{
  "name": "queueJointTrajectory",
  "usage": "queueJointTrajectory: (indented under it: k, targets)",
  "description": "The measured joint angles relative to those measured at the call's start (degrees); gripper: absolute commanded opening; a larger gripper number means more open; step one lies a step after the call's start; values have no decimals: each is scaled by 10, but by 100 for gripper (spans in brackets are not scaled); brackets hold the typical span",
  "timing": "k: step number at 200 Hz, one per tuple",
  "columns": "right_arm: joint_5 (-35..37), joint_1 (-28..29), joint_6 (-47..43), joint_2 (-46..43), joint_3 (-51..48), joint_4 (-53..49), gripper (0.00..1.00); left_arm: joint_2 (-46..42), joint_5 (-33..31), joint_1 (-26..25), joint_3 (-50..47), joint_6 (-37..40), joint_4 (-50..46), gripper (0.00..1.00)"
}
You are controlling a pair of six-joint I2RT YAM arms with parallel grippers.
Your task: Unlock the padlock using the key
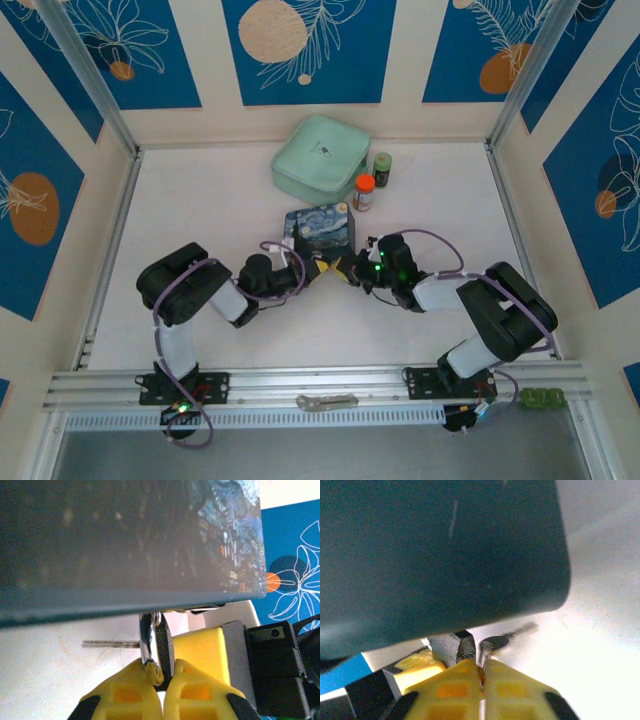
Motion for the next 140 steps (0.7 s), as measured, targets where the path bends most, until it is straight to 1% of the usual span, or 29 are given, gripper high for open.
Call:
queueJointTrajectory:
  k: [28,51,78,103,119,140]
  targets:
    - [-10,-9,37,7,-2,9,0,8,-1,0,0,-13,8,0]
    - [-37,-23,84,9,-7,16,0,8,7,0,1,-8,9,0]
    - [-89,-47,168,19,-7,33,0,9,16,0,7,26,14,0]
    - [-129,-61,274,45,-9,69,0,12,23,1,10,65,14,0]
    - [-141,-61,327,67,-12,102,0,12,25,3,10,92,10,0]
    - [-140,-55,365,92,-14,144,0,12,24,7,10,130,4,0]
